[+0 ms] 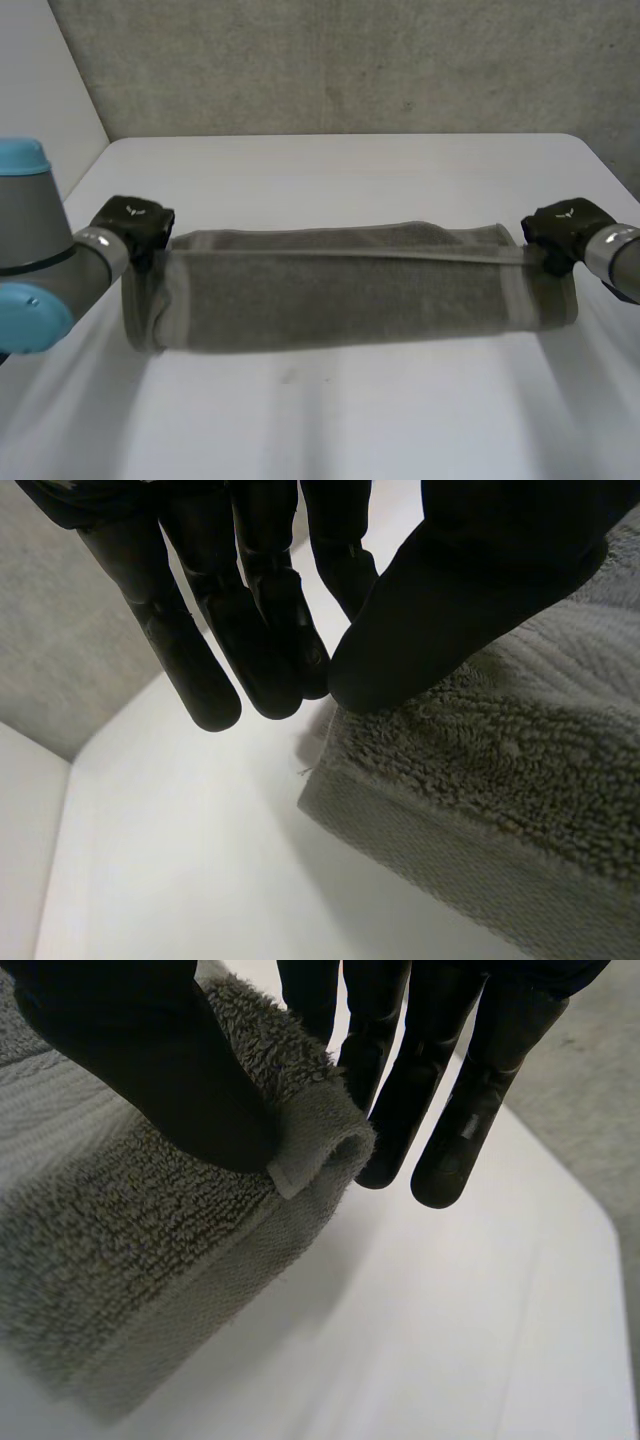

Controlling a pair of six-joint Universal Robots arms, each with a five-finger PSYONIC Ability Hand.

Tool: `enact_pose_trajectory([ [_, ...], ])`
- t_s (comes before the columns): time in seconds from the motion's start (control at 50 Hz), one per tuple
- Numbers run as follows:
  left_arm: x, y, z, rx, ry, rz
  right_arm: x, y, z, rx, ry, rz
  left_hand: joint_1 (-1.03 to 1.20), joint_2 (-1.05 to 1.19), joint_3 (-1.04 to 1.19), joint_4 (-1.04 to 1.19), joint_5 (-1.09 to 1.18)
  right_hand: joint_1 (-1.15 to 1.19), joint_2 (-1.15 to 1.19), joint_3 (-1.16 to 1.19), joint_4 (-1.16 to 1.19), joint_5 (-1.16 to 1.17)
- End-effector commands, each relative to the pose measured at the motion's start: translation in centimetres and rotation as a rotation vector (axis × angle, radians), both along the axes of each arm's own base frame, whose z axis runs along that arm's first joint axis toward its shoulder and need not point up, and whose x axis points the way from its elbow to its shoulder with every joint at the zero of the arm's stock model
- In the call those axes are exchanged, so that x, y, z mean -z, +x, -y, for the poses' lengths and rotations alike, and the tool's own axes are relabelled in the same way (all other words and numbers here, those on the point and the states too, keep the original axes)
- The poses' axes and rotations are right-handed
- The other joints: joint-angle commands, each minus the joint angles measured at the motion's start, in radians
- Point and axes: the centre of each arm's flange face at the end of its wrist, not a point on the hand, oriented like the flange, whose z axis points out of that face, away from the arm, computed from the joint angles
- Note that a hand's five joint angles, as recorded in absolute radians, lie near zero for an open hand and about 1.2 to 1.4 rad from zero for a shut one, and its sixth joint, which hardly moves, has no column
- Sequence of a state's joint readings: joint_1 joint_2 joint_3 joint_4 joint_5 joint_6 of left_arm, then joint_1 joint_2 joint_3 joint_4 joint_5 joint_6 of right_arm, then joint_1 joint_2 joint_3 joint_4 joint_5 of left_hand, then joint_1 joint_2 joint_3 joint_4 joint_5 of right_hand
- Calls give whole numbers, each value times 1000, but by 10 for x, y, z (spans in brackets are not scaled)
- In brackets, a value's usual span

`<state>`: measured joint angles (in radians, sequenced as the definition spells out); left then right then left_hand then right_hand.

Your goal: Fold the laundry

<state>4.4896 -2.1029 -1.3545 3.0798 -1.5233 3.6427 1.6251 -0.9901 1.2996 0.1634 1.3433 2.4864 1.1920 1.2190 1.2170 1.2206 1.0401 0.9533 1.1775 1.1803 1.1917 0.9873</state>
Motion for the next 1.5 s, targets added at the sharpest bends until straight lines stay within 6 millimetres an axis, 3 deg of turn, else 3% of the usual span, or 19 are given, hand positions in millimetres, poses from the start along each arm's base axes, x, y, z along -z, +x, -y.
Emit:
enact_pose_trajectory([
  [0.02, 20, -20, 50, 19, -81, -22, 17, 21, 34, 25, -132, -6, 204, 177, 179, 176, 182, 443, 219, 216, 205, 234],
  [0.22, 34, -31, 77, 34, -144, -33, 38, 39, 53, 29, -162, -31, 204, 177, 179, 176, 182, 443, 219, 216, 205, 234],
  [0.24, 35, -33, 78, 39, -159, -37, 42, 41, 54, 29, -162, -35, 204, 177, 179, 176, 182, -30, -254, -257, -268, -238],
  [0.26, 35, -33, 78, 39, -159, -37, 42, 42, 54, 29, -162, -35, 204, 177, 179, 176, 182, -34, -259, -262, -273, -243],
  [0.28, 34, -35, 79, 41, -177, -40, 42, 44, 54, 30, -167, -38, 204, 177, 179, 176, 182, -625, -849, -852, -863, -833],
  [0.3, 34, -35, 79, 41, -177, -40, 42, 44, 54, 30, -167, -38, 204, 177, 179, 176, 182, -630, -855, -857, -869, -839],
  [0.34, 31, -42, 76, 56, -204, -47, 36, 45, 55, 49, -186, -43, -858, -885, -883, -887, -881, -779, -1003, -1006, -1017, -987],
  [0.36, 31, -42, 76, 56, -204, -48, 36, 45, 55, 49, -186, -43, -864, -891, -889, -893, -887, -779, -1003, -1006, -1017, -987],
  [0.38, 29, -47, 73, 66, -210, -47, 29, 45, 57, 64, -205, -40, -1015, -1042, -1040, -1044, -1038, -779, -1003, -1006, -1017, -987],
  [0.46, 19, -55, 66, 86, -226, -53, -1, 45, 59, 84, -281, -9, -1014, -1041, -1039, -1042, -1036, -779, -1003, -1006, -1017, -987],
  [0.5, 4, -53, 58, 87, -241, -59, -35, 43, 55, 100, -341, 56, -1014, -1041, -1039, -1042, -1036, -779, -1003, -1006, -1017, -987],
  [0.52, 4, -53, 58, 87, -241, -59, -35, 43, 55, 101, -342, 56, -1014, -1041, -1039, -1042, -1036, -779, -1003, -1006, -1017, -987],
  [0.56, -11, -51, 48, 89, -251, -67, -61, 39, 47, 114, -370, 131, -1014, -1041, -1039, -1042, -1036, -779, -1003, -1006, -1017, -987],
  [0.62, -18, -49, 41, 88, -253, -72, -80, 38, 33, 92, -381, 170, -1014, -1041, -1039, -1042, -1036, -779, -1003, -1006, -1017, -987],
  [0.7, -33, -43, 17, 92, -244, -75, -85, 38, 16, 62, -355, 172, -1014, -1041, -1039, -1042, -1036, -779, -1003, -1006, -1017, -987],
  [0.88, -31, -29, -28, 82, -186, -116, -49, 11, -22, 89, -153, 143, -1014, -1041, -1039, -1042, -1036, -763, -987, -990, -1002, -972],
  [1.02, -18, -23, -37, 61, -162, -169, -21, 6, -38, 79, -51, 138, -1014, -1041, -1039, -1042, -1036, -566, -790, -793, -805, -775],
  [1.26, -1, -11, -41, 6, -112, -208, 23, -6, -32, 76, -22, 158, -1017, -1044, -1042, -1046, -1040, -414, -638, -641, -652, -622],
  [1.5, -6, -4, -42, -9, -141, -215, 39, -15, -22, 99, -49, 159, -1017, -1044, -1042, -1046, -1040, -313, -538, -540, -552, -522],
])
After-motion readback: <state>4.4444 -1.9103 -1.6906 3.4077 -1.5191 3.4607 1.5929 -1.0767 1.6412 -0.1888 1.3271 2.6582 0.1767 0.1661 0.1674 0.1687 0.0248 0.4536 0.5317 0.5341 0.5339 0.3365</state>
